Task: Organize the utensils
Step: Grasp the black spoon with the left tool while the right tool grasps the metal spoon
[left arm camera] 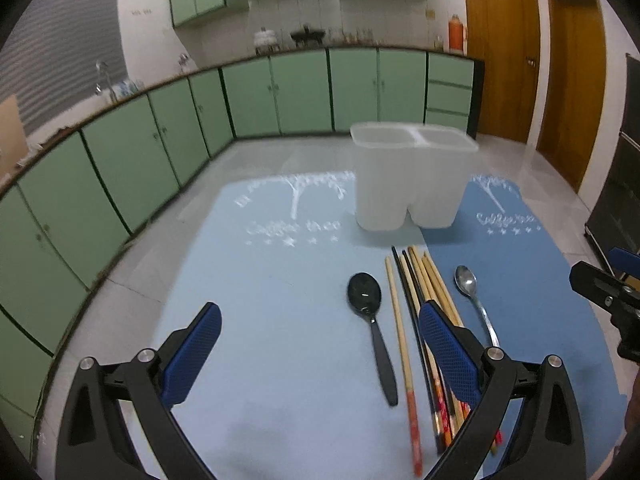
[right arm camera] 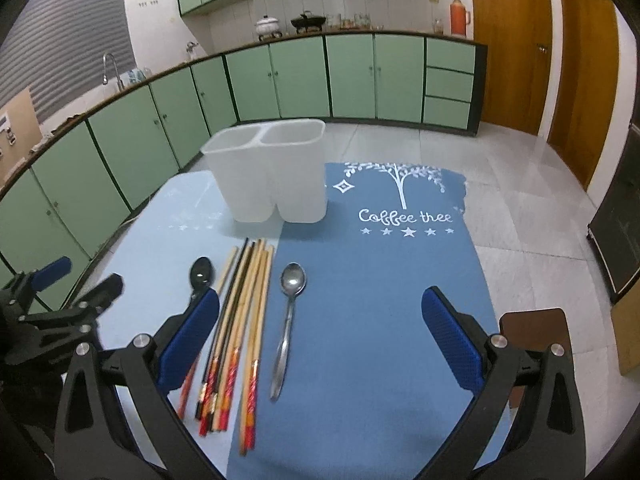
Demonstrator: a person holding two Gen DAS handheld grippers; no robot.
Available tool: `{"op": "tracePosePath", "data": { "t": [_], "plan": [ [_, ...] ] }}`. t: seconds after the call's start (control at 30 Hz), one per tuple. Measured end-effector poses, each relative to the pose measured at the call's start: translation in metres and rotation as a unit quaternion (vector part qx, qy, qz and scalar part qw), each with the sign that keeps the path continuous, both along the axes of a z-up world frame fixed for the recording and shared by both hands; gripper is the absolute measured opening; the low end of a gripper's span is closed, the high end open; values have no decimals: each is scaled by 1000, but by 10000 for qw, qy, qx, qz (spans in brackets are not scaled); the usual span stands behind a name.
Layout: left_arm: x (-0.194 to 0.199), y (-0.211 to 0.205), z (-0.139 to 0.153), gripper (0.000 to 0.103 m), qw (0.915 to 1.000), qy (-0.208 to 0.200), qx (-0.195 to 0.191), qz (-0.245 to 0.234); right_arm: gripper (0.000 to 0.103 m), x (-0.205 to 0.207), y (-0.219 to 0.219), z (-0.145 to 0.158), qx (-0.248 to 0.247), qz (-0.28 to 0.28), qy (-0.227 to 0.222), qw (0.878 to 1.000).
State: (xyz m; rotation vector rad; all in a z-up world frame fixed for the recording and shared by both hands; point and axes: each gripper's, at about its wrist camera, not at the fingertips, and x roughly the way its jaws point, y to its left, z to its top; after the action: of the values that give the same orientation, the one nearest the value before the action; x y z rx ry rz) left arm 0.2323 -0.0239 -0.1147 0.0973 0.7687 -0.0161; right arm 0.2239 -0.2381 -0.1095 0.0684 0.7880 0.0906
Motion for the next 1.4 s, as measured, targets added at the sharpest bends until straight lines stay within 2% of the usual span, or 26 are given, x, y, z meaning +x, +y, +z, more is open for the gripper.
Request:
{"op": "tracePosePath", "data": {
  "t": [0.23,0.5,0.87,1.17,1.33,1.4],
  "plan": [
    [55,-11,-43,96,9985,534,-107,60,98,31,-10,-20,60,-113,219,9997],
    [86,-12,-72,94,9957,889,-146,217,98,47,-22,-38,155,-203,365,9990],
    [100,-8,-88,90,9931,1094,-226,359,98,58,-19,-52,174,-168,483,9985],
    [106,-7,-91,92,9924,1141,-318,322,98,70,-11,-63,108,-90,612,9980],
    [101,-3,-89,85,9921,1161,-396,255,91,81,3,-67,64,64,717,9974],
    [99,-2,-88,80,9923,1144,-416,229,81,86,10,-70,86,156,827,9964]
  ]
}}
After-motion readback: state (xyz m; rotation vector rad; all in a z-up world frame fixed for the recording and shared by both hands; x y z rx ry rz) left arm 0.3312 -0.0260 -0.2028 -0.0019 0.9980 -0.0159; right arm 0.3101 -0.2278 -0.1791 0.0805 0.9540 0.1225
